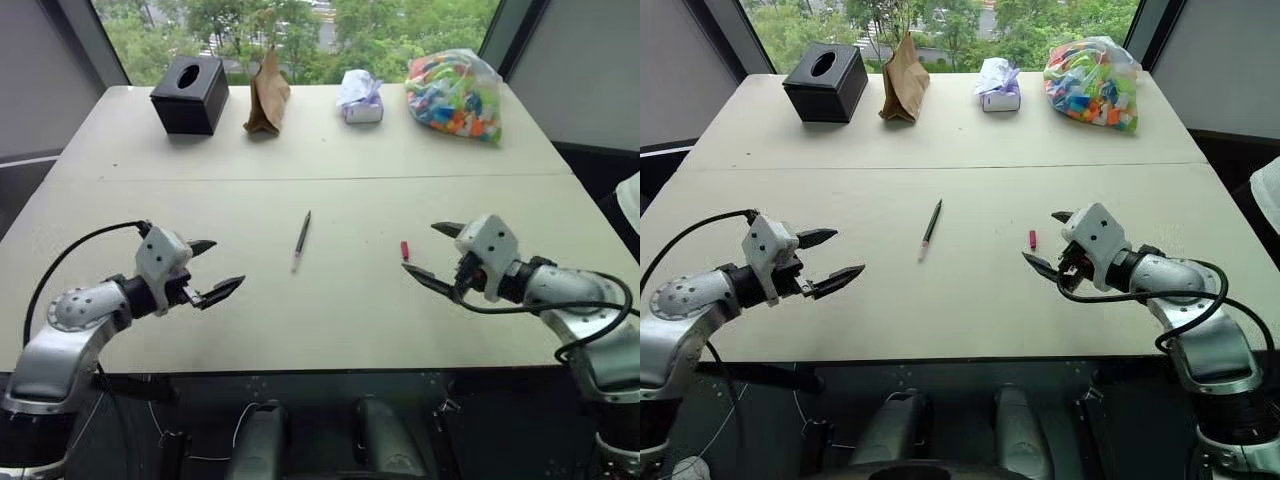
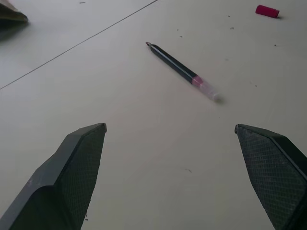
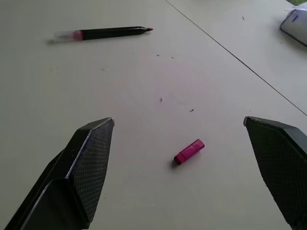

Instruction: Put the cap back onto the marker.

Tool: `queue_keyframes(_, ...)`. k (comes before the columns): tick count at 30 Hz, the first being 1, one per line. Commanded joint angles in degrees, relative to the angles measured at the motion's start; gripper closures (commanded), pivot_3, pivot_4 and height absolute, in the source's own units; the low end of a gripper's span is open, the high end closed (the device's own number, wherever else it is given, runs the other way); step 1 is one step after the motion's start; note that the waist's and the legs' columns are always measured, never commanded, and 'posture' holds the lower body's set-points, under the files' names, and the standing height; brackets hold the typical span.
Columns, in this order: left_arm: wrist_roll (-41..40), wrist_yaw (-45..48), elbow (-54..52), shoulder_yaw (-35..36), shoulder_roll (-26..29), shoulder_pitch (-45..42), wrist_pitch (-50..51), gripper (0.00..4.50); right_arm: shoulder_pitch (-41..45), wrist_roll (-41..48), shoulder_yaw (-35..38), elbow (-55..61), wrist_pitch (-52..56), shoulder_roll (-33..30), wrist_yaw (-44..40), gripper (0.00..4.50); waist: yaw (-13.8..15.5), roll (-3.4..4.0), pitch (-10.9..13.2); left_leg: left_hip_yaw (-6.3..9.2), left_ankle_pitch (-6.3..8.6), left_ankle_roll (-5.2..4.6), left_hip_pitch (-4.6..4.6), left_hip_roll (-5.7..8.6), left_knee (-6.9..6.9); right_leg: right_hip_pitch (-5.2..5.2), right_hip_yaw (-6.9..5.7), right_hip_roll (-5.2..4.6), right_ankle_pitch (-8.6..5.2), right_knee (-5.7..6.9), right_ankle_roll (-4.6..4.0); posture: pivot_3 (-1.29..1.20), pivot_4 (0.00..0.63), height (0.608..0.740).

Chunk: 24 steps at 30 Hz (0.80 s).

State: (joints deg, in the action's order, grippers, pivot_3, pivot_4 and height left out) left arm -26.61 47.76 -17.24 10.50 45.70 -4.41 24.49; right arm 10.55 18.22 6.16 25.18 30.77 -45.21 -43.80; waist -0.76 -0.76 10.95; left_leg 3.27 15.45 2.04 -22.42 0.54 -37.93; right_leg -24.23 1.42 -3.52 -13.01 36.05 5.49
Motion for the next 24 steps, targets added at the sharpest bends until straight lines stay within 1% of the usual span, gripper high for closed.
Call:
queue_keyframes(1, -2.5, 2.2, -1.8, 2.6, 2.0, -1.4, 1.5, 0.02, 2.0, 4.2, 2.6, 4.0, 4.0, -2.6, -2.1, 0.00, 0.0, -0.01, 0.0, 0.00, 0.00, 0.00, 0.00, -0.01, 0.00, 0.00, 0.00, 0.00, 0.00, -0.01, 0.00, 0.00, 0.150, 0.740)
queue_keyframes(6, -3.9, 1.2, -1.9, 3.0, 1.5, -4.0, 4.1, 0.02, 3.3, 6.3, 3.0, 5.9, 7.0, -4.0, -2.3, 0.00, 0.1, -0.09, 0.1, 0.00, 0.00, 0.00, -0.04, -0.01, 0.00, 0.00, 0.00, -0.01, 0.00, -0.04, 0.00, 0.00, 0.150, 0.740)
queue_keyframes(14, -3.7, 0.5, -3.0, 2.1, 0.7, -4.8, 5.2, 0.02, 5.4, 7.8, 3.0, 7.7, 9.4, -4.4, -1.5, 0.00, 0.0, -0.09, 0.1, -0.03, 0.00, 0.00, -0.04, -0.01, 0.00, -0.03, 0.00, 0.00, 0.01, -0.03, 0.00, 0.00, 0.150, 0.740)
queue_keyframes(24, -3.2, -1.1, -4.8, 1.1, -0.9, -4.6, 6.2, 0.02, 6.2, 7.5, 2.2, 7.1, 9.0, -4.1, -1.1, 0.00, 0.1, -0.09, 0.1, -0.03, 0.00, 0.00, -0.06, 0.00, 0.00, -0.03, 0.00, -0.02, 0.01, -0.04, 0.00, 0.00, 0.150, 0.740)
